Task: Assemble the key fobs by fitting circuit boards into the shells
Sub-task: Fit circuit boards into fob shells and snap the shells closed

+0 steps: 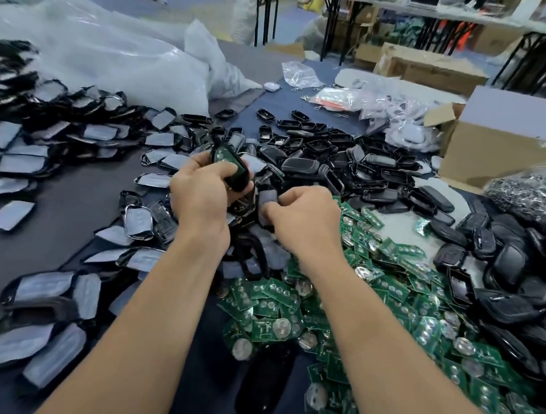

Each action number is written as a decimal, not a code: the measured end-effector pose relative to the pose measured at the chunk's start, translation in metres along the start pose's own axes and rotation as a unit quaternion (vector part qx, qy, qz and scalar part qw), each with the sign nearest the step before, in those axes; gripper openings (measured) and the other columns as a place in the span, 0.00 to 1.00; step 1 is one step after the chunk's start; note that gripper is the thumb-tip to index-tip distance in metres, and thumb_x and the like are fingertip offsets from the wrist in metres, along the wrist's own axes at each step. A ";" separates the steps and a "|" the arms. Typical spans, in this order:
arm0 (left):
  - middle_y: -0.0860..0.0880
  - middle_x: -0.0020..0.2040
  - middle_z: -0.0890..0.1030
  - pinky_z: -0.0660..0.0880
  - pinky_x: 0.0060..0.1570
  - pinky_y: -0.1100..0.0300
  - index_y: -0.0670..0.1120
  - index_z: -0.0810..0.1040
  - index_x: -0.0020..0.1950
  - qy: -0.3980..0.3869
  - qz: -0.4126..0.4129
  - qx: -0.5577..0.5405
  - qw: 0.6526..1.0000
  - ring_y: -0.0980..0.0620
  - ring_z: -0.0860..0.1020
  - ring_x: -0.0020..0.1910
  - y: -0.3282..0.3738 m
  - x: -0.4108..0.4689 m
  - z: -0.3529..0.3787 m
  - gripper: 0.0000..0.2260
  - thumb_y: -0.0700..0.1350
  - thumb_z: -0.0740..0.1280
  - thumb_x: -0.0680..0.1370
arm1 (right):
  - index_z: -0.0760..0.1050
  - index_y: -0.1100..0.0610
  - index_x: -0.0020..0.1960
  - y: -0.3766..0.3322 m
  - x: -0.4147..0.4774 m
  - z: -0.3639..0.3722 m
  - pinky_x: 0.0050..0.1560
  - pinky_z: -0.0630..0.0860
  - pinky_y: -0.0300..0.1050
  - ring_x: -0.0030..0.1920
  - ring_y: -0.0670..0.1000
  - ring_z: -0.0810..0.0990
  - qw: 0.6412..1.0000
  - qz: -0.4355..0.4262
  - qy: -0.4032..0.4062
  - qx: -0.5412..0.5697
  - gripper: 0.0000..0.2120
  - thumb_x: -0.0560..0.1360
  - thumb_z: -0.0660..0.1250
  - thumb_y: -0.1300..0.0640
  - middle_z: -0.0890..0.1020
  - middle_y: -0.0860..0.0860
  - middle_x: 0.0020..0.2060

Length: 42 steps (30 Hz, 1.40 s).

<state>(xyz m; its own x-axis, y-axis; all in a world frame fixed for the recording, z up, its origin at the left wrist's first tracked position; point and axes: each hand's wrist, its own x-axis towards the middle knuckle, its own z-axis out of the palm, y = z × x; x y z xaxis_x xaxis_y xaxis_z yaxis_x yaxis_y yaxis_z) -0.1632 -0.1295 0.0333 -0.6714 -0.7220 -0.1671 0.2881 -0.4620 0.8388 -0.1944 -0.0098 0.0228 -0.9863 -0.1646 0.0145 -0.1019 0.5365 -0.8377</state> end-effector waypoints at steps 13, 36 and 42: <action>0.41 0.26 0.78 0.67 0.24 0.60 0.49 0.83 0.36 -0.292 -0.006 0.283 0.914 0.48 0.69 0.22 -0.036 -0.071 0.027 0.15 0.36 0.59 0.60 | 0.79 0.64 0.52 0.058 -0.070 -0.094 0.31 0.81 0.41 0.31 0.53 0.84 0.908 0.060 -0.017 0.415 0.04 0.81 0.66 0.68 0.84 0.54 0.35; 0.59 0.32 0.84 0.73 0.34 0.71 0.60 0.87 0.40 -0.285 0.110 0.376 0.875 0.63 0.79 0.31 -0.051 -0.080 0.028 0.07 0.52 0.78 0.64 | 0.80 0.64 0.52 0.067 -0.068 -0.101 0.31 0.80 0.40 0.31 0.52 0.84 0.889 0.059 0.025 0.453 0.03 0.80 0.68 0.68 0.87 0.59 0.38; 0.53 0.23 0.76 0.64 0.24 0.59 0.57 0.87 0.39 -0.274 0.196 0.416 0.845 0.54 0.67 0.22 -0.043 -0.070 0.023 0.07 0.45 0.80 0.72 | 0.84 0.58 0.46 0.068 -0.065 -0.105 0.33 0.80 0.42 0.38 0.55 0.85 0.916 0.045 -0.037 0.398 0.16 0.73 0.72 0.45 0.89 0.56 0.46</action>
<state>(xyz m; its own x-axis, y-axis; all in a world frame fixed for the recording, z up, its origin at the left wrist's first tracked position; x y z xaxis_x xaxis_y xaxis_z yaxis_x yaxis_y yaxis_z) -0.1442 -0.0475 0.0210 -0.9171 -0.2831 0.2807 0.1343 0.4438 0.8860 -0.1510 0.1243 0.0224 -0.9715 -0.2206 -0.0873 0.1362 -0.2175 -0.9665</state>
